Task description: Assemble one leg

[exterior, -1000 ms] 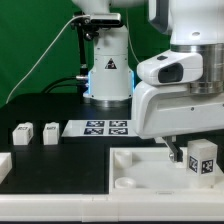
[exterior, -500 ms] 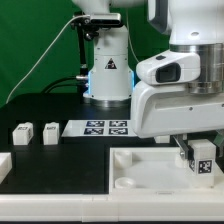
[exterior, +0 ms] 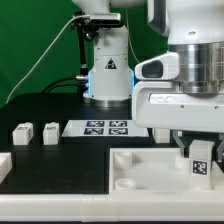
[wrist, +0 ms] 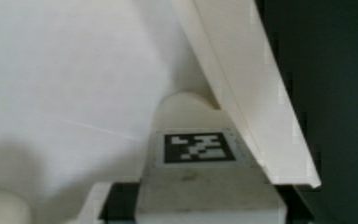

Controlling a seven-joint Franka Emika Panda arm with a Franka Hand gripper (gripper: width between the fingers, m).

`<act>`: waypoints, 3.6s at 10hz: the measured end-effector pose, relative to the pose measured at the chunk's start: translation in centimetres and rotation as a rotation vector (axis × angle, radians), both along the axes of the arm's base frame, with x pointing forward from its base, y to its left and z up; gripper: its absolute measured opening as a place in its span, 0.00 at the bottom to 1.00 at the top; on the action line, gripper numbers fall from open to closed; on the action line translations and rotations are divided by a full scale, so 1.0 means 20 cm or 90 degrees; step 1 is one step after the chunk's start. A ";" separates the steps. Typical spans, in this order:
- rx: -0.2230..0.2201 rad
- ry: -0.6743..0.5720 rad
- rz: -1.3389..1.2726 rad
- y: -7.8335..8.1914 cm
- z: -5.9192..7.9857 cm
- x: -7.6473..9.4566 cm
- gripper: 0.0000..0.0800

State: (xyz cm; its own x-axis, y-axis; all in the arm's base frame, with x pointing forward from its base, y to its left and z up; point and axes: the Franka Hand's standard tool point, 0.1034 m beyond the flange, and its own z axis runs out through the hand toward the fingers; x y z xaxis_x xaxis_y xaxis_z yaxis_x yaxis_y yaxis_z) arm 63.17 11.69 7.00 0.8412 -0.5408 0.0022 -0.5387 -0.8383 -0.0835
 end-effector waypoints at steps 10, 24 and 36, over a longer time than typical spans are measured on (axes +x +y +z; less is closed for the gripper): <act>0.034 0.038 -0.502 0.02 0.00 0.00 0.56; -0.042 0.015 0.462 0.01 0.01 0.00 0.81; -0.061 0.039 -0.088 -0.11 0.01 -0.01 0.37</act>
Offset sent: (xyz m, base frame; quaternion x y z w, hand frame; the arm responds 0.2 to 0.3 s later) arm -0.0071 0.0040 -0.0044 -0.0261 0.0070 0.2805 0.9595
